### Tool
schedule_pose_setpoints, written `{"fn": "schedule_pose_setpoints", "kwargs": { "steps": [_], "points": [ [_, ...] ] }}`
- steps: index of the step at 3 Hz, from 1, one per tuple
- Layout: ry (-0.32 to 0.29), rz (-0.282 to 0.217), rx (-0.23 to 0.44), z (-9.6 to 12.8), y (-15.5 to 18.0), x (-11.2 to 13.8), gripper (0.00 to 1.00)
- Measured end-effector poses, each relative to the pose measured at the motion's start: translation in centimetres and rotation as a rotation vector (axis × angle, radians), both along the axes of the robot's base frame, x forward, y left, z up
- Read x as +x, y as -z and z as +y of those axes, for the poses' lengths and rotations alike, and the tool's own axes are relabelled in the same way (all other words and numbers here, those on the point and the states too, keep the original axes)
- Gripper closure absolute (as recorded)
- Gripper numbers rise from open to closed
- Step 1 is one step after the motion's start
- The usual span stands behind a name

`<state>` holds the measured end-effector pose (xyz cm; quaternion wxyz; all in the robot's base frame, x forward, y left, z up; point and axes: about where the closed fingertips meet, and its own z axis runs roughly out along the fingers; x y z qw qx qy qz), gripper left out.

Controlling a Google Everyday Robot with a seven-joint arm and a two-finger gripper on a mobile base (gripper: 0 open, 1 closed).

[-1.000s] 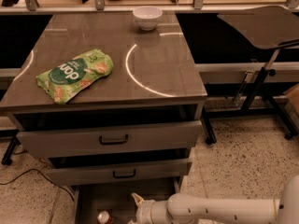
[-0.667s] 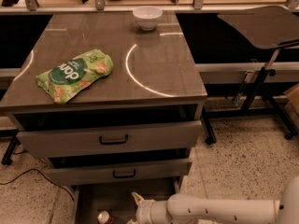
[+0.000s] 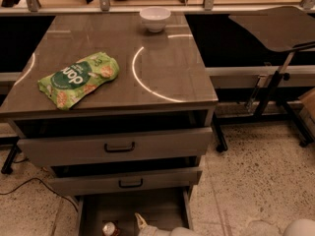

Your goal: Pick coke can from bottom drawer and place on counter

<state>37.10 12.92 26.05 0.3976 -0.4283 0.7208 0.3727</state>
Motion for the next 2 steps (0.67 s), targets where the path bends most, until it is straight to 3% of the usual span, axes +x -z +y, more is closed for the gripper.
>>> {"fn": "schedule_pose_setpoints", "kwargs": {
  "steps": [2],
  "points": [
    [0.072,-0.098,-0.076,0.5,5.1,1.9,0.0]
  ]
}}
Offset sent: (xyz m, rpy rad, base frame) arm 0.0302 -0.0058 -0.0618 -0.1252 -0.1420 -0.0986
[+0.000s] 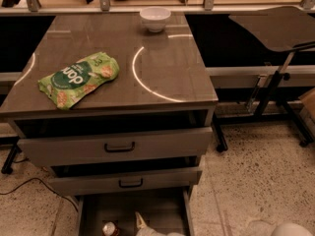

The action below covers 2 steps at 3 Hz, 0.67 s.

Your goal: Pick coke can from bottom drawer and place on counter

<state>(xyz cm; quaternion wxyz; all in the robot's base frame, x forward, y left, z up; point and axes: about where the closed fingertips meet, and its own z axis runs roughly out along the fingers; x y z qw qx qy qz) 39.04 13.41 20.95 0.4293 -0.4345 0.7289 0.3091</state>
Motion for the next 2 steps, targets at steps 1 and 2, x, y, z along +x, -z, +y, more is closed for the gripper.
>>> {"fn": "schedule_pose_setpoints", "kwargs": {
  "steps": [1,2],
  "points": [
    [0.028,-0.013,-0.021,0.5,1.2,0.7,0.0],
    [0.038,-0.04,-0.045,2.5,2.4,1.6,0.0]
  ]
}}
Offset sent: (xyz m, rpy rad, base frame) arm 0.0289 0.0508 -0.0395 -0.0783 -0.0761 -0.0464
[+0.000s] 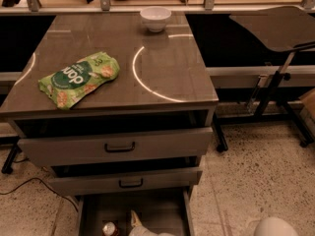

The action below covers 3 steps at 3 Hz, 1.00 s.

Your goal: Pick coke can from bottom drawer and place on counter

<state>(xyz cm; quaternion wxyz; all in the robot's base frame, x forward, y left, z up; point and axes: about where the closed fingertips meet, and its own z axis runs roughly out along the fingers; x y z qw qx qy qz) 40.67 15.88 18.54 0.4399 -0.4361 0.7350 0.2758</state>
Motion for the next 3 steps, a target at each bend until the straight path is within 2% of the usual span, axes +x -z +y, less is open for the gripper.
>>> {"fn": "schedule_pose_setpoints", "kwargs": {
  "steps": [2,3],
  "points": [
    [-0.01,-0.044,-0.047,3.6,2.1,1.9,0.0],
    [-0.01,-0.053,-0.067,4.0,3.1,2.5,0.03]
  ]
}}
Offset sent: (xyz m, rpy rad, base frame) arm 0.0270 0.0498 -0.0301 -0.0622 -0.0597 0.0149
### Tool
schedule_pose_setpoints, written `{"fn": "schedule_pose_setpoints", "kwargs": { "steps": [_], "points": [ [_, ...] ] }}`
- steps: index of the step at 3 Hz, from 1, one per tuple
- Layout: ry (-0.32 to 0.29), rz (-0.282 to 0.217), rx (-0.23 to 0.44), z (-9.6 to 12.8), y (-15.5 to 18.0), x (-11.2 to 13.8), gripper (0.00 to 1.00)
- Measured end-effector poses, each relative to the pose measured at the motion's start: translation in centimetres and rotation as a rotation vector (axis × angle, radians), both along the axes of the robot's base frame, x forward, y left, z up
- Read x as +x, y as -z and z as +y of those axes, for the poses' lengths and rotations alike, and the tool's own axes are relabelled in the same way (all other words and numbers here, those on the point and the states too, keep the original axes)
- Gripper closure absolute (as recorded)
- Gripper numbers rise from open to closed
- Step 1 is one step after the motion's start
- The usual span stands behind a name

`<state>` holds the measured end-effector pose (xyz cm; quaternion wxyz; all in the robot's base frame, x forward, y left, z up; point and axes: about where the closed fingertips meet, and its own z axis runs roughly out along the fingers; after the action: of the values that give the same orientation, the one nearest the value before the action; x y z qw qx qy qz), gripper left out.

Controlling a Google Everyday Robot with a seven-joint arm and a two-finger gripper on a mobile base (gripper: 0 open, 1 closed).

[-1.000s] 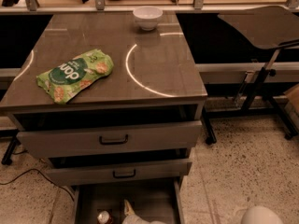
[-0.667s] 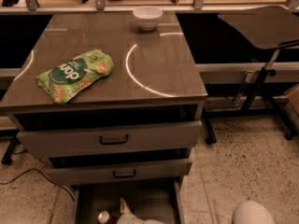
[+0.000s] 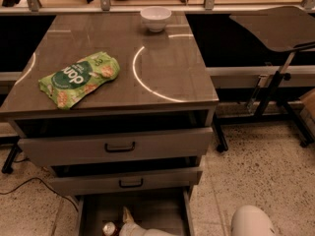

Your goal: Pick coke can from bottom drawer and place on counter

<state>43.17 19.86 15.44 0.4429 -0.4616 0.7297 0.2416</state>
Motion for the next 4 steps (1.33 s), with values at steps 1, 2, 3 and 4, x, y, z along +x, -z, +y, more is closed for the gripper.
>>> {"fn": "schedule_pose_setpoints", "kwargs": {
  "steps": [1,2,3,4],
  "points": [
    [0.004,-0.005,-0.006,-0.2,0.1,0.2,0.25],
    [0.023,0.002,0.022,-0.6,-0.3,-0.8,0.57],
    [0.048,0.011,0.048,-1.2,-0.7,-2.1,0.88],
    [0.066,0.026,0.065,-2.6,-1.4,-3.5,1.0]
  ]
}}
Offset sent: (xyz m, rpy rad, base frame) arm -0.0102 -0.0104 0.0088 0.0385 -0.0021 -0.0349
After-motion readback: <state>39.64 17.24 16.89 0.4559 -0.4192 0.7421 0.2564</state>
